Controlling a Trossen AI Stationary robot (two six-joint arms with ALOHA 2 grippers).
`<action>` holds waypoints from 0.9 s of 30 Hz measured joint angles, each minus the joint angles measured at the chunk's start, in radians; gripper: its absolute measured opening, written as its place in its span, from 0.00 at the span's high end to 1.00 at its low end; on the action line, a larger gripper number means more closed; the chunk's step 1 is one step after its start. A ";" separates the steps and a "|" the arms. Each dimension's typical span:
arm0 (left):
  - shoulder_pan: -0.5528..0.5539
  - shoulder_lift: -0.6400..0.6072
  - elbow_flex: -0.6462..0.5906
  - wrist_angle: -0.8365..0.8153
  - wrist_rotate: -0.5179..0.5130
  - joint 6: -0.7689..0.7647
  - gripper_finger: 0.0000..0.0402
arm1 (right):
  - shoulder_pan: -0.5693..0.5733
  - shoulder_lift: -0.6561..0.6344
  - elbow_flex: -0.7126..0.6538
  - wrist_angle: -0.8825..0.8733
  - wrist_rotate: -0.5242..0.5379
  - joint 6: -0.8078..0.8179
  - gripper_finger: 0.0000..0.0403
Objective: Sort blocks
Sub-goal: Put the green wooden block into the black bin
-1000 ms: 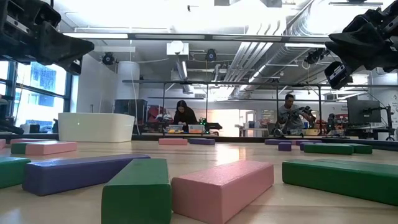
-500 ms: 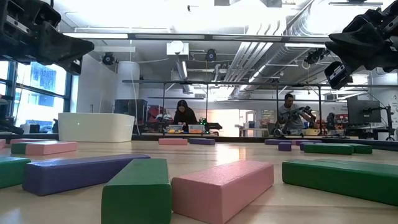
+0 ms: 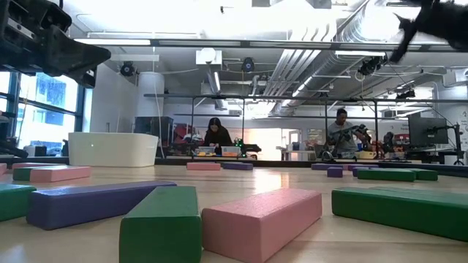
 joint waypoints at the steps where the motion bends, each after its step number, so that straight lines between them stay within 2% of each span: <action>1: 0.000 0.000 0.000 0.000 0.000 0.000 1.00 | 0.000 0.029 0.047 -0.046 -0.074 0.001 1.00; 3: 0.000 0.000 0.000 0.001 0.000 0.000 1.00 | 0.001 0.097 0.167 -0.272 -0.209 0.001 1.00; 6: 0.000 0.000 0.000 0.001 0.000 0.000 1.00 | 0.007 0.237 0.392 -0.842 -0.332 -0.023 1.00; 8: 0.000 0.000 0.000 0.001 0.000 0.000 1.00 | 0.036 0.352 0.514 -1.164 -0.344 -0.042 1.00; 12: 0.000 0.000 0.000 0.001 0.000 0.000 1.00 | 0.127 0.574 0.669 -1.520 -0.268 0.050 1.00; 16: 0.000 0.000 0.000 0.001 0.000 0.000 1.00 | 0.204 0.753 0.726 -1.695 -0.157 0.260 1.00; 21: 0.000 0.000 0.000 0.001 0.000 0.000 1.00 | 0.224 0.927 0.726 -1.722 -0.149 0.385 0.98; 24: 0.000 0.000 0.000 0.001 0.000 0.000 1.00 | 0.185 1.013 0.725 -1.778 -0.160 0.386 0.90; 27: 0.000 0.000 0.000 0.001 0.000 0.000 1.00 | 0.147 1.079 0.725 -1.797 -0.165 0.412 0.77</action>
